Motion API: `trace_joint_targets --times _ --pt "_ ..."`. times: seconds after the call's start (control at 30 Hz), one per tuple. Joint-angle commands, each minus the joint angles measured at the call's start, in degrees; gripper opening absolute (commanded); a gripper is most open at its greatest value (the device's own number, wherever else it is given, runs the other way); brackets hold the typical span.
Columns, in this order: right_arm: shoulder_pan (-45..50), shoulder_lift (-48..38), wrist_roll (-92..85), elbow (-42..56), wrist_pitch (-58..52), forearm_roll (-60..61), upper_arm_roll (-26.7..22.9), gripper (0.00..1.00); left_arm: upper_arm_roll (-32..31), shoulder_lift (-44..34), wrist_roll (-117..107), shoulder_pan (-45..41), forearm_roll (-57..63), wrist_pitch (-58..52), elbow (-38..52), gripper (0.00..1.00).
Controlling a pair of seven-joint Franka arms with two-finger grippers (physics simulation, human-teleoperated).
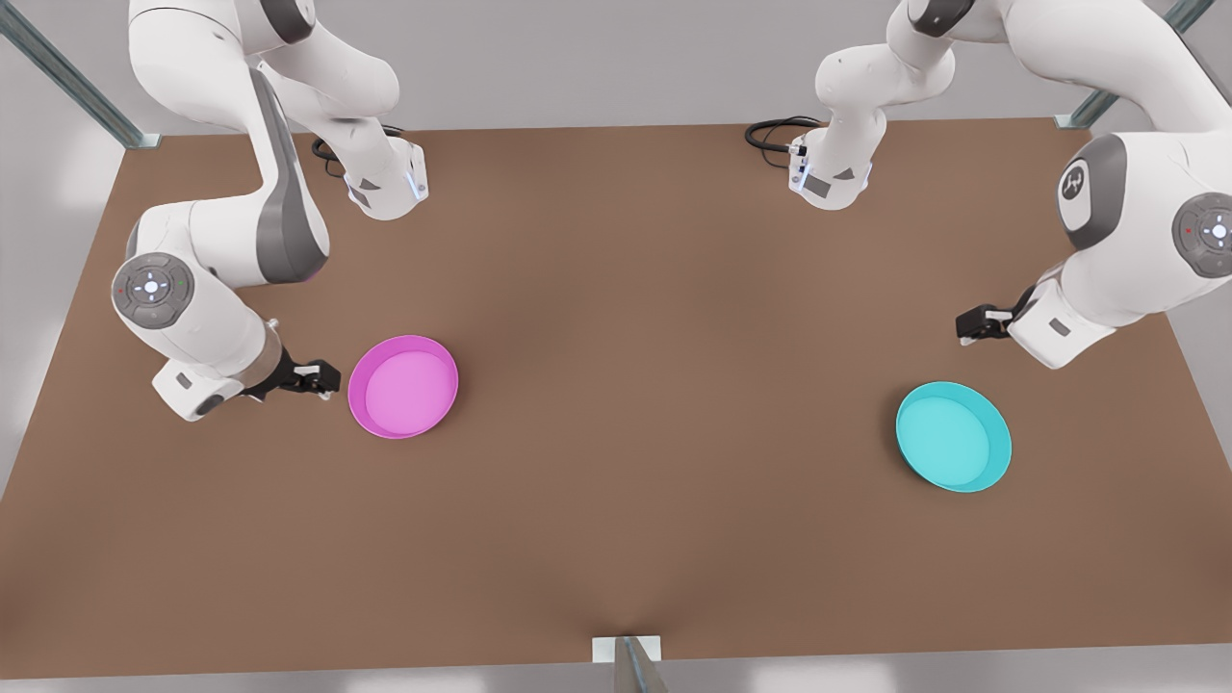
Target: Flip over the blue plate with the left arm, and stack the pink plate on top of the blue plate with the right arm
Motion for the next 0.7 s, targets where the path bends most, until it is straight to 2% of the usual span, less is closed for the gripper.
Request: trace_joint_targets --times 0.0,0.1,0.2,0.27,0.37,0.47,0.67 --pt "0.1 -0.1 0.0 0.0 0.0 0.0 0.0 1.0 0.0 0.0 0.0 0.0 0.1 0.0 0.0 1.0" --pt "-0.9 0.6 -0.1 0.1 0.2 0.2 -0.3 1.0 -0.1 3.0 0.7 2.8 -1.0 0.3 0.0 1.0" --pt "-1.8 0.9 0.2 0.8 0.1 0.5 0.0 1.0 0.0 13.7 10.6 16.7 -13.2 3.2 0.1 1.0" --pt "-1.7 0.9 0.5 1.2 0.4 0.5 0.0 1.0 -0.1 21.4 15.5 22.5 -18.2 12.5 0.1 1.0" --pt "-2.2 2.2 0.0 1.7 0.6 0.6 0.0 1.0 -0.2 28.1 28.7 25.1 -21.9 22.7 -0.3 1.0" --pt "-2.1 2.4 -0.1 1.7 0.6 0.5 0.0 1.0 0.0 28.9 41.3 28.1 -29.3 32.4 -9.8 1.0" --pt "-2.2 2.7 -0.1 1.7 0.6 0.6 0.0 1.0 0.2 31.8 42.3 31.2 -30.7 32.4 -10.9 1.0"
